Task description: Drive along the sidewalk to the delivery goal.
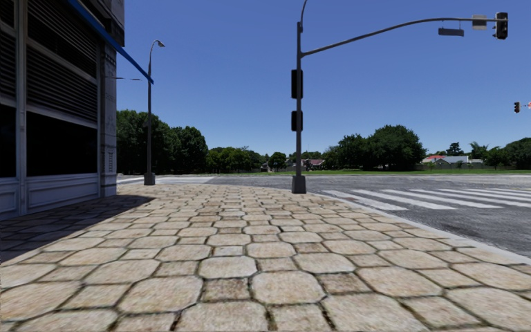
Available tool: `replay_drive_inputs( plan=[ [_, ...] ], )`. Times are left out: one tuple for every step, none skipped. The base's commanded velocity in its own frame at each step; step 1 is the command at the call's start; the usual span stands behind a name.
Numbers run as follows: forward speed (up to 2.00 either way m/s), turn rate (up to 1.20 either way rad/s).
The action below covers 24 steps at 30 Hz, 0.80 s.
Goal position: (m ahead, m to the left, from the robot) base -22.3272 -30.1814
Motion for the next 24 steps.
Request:
replay_drive_inputs(
  plan=[
    [2.00, 0.00],
    [2.00, 0.00],
    [2.00, 0.00],
    [2.00, 0.00],
    [2.00, 0.00],
    [2.00, 0.00],
    [2.00, 0.00],
    [2.00, 0.00],
    [2.00, 0.00],
    [2.00, 0.00],
    [2.00, 0.00],
    [2.00, 0.00],
    [2.00, 0.00],
    [2.00, 0.00],
    [2.00, 0.00],
    [2.00, 0.00],
    [2.00, 0.00],
    [2.00, 0.00],
    [2.00, 0.00],
    [2.00, 0.00],
    [2.00, 0.00],
    [2.00, 0.00],
    [2.00, 0.00],
    [2.00, 0.00]
  ],
)
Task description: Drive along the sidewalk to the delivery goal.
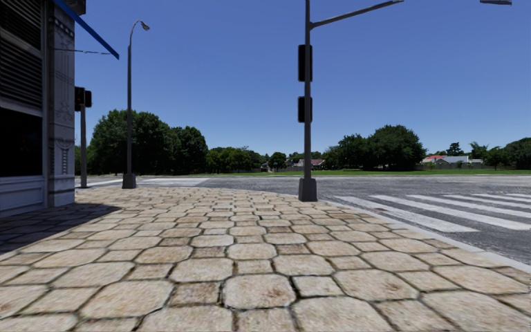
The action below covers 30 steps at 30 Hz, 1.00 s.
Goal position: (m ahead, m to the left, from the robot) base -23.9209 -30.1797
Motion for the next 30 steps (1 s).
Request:
replay_drive_inputs(
  plan=[
    [2.00, 0.00],
    [2.00, 0.00],
    [2.00, -0.01],
    [2.00, -0.01],
    [2.00, -0.15],
    [2.00, -0.34],
    [2.00, -0.46],
    [2.00, -0.46],
    [2.00, -0.52],
    [2.00, -0.54],
    [2.00, -0.55],
    [2.00, -0.55],
    [2.00, -0.55],
    [2.00, -0.55],
    [2.00, -0.55],
    [2.00, -0.56],
    [2.00, -0.56],
    [2.00, -0.60],
    [2.00, -0.63],
    [2.00, -0.65],
    [2.00, -0.66],
    [2.00, -0.66],
    [2.00, -0.66],
    [2.00, -0.66],
    [2.00, -0.66],
    [2.00, -0.66],
    [2.00, -0.66],
    [2.00, -0.66],
    [2.00, -0.66],
    [2.00, -0.66]
  ],
)
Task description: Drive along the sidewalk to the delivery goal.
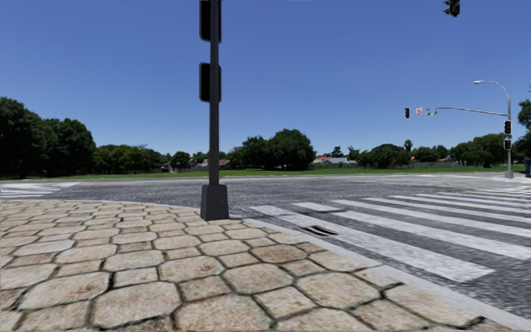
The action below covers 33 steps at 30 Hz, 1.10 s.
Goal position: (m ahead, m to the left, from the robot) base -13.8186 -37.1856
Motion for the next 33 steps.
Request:
replay_drive_inputs(
  plan=[
    [2.00, -0.66],
    [2.00, -0.66],
    [2.00, -0.66],
    [2.00, -0.66],
    [2.00, -0.66],
    [2.00, -0.66],
    [2.00, -0.62],
    [2.00, -0.61],
    [2.00, -0.61],
    [2.00, -0.61],
    [2.00, -0.60],
    [2.00, -0.60],
    [2.00, -0.60],
    [2.00, -0.60],
    [2.00, -0.60],
    [2.00, -0.60],
    [1.94, -0.60],
    [1.94, -0.60],
    [1.66, -0.60],
    [1.47, -0.60],
    [1.36, -0.60],
    [1.36, -0.60],
    [1.31, -0.60],
    [1.28, -0.60],
    [1.27, -0.60],
    [1.27, -0.60],
    [1.27, -0.60],
    [1.26, -0.60],
    [1.26, -0.60],
    [1.26, -0.60],
    [1.26, -0.60],
    [1.26, -0.60],
    [1.26, -0.60]
  ],
)
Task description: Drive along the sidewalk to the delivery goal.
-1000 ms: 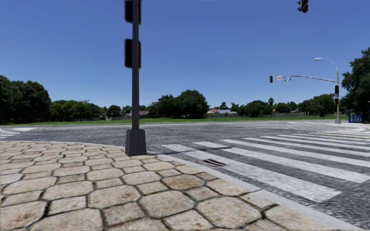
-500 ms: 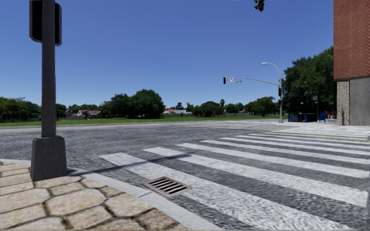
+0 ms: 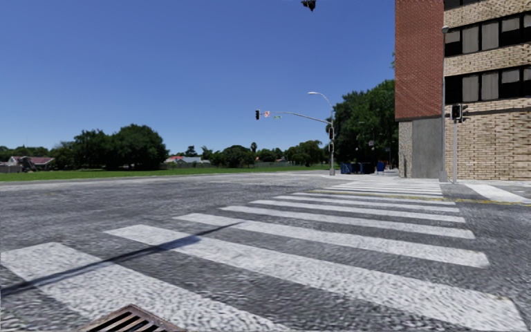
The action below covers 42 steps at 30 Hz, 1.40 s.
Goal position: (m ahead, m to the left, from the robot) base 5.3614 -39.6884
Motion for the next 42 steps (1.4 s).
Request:
replay_drive_inputs(
  plan=[
    [1.26, -0.60],
    [1.26, -0.60],
    [1.26, -0.60],
    [1.26, -0.60],
    [1.26, -0.60],
    [1.26, -0.60],
    [1.26, -0.60],
    [1.21, -0.60],
    [1.17, -0.60],
    [1.15, -0.60],
    [1.15, -0.60],
    [1.15, -0.60],
    [1.15, -0.60],
    [1.16, -0.60],
    [1.16, -0.60],
    [1.16, -0.60],
    [1.16, -0.60],
    [1.16, -0.60],
    [1.16, -0.60],
    [1.16, -0.59],
    [1.16, -0.58],
    [1.16, -0.52],
    [1.16, -0.52],
    [1.16, -0.42],
    [1.17, -0.37],
    [1.18, -0.29],
    [1.18, -0.29],
    [1.18, -0.24],
    [1.18, -0.23],
    [1.18, -0.23],
    [1.18, -0.23],
    [1.18, -0.23],
    [1.18, -0.23],
    [1.18, -0.23],
    [1.18, -0.23],
    [1.18, -0.23],
    [1.19, -0.18],
    [1.28, -0.12],
    [1.46, -0.06],
    [1.46, -0.06],
    [1.56, -0.04],
    [1.69, -0.04]
  ],
)
